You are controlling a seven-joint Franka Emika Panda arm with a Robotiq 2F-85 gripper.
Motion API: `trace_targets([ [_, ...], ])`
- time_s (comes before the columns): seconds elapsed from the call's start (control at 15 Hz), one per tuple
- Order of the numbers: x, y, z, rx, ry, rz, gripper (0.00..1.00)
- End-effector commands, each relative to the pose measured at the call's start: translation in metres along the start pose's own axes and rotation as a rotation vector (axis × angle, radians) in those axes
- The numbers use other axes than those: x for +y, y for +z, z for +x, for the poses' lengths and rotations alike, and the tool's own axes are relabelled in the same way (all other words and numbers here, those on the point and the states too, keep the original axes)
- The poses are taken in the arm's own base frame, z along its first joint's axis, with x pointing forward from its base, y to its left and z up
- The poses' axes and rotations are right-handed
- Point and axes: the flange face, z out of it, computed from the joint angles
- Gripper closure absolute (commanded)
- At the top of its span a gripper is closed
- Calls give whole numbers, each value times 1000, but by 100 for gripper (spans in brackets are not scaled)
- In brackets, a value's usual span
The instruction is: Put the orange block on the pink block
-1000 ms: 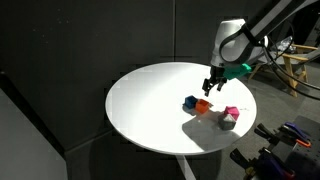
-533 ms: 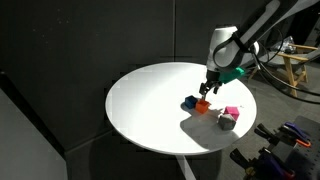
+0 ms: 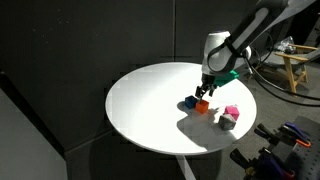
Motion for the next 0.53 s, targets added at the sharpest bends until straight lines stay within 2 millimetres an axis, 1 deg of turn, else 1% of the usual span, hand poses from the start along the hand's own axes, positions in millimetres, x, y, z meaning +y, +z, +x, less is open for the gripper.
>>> trace_targets([
  [0.0,-8,4,11,9,-47,-3,0],
  [0.2,-12,11,13,2,-58,-5,0],
  [0.47,-11,23,14,-13,-59,-7,0],
])
